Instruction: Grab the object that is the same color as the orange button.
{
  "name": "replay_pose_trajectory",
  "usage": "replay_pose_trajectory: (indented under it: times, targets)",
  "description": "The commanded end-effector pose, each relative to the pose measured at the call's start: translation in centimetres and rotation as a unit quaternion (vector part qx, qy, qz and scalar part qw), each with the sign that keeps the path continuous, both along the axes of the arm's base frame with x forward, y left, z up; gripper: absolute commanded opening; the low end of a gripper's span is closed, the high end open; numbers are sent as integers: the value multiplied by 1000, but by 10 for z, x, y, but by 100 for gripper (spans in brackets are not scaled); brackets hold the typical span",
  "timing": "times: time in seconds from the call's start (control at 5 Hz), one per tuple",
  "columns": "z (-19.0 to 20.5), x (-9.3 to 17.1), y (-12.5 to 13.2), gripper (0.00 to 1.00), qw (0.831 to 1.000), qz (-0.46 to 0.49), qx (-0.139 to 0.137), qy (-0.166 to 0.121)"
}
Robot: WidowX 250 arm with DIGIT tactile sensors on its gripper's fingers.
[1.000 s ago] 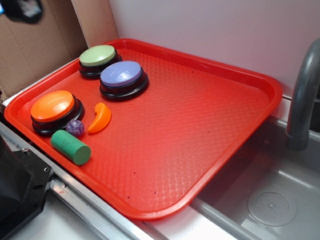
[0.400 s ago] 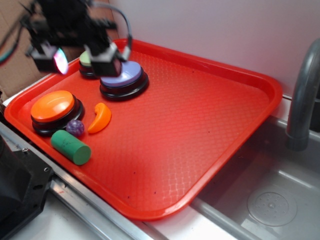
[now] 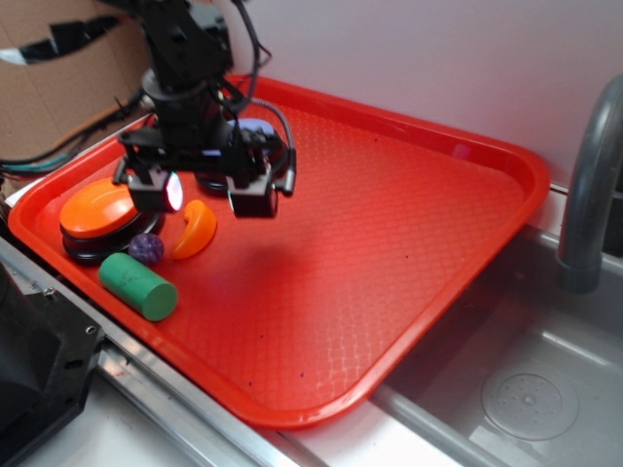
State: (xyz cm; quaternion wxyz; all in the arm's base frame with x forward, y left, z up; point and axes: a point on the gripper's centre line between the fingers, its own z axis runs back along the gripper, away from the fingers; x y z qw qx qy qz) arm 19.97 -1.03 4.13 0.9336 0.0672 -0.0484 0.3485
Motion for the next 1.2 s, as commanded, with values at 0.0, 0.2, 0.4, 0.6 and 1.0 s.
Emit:
replay_pose_trajectory:
  times: [0.0,0.2,0.4,0.6,1.0]
  targets:
    - [-20,17,17,100,999,8,30,-14]
    - [-26,15,21,100,999,8,41,-8]
    - [-30,13,22,100,999,4,35,-10]
    - [-33,9,23,100,1000,9,22,-6]
    - [-43,-2,29,100,997,60,-51,1]
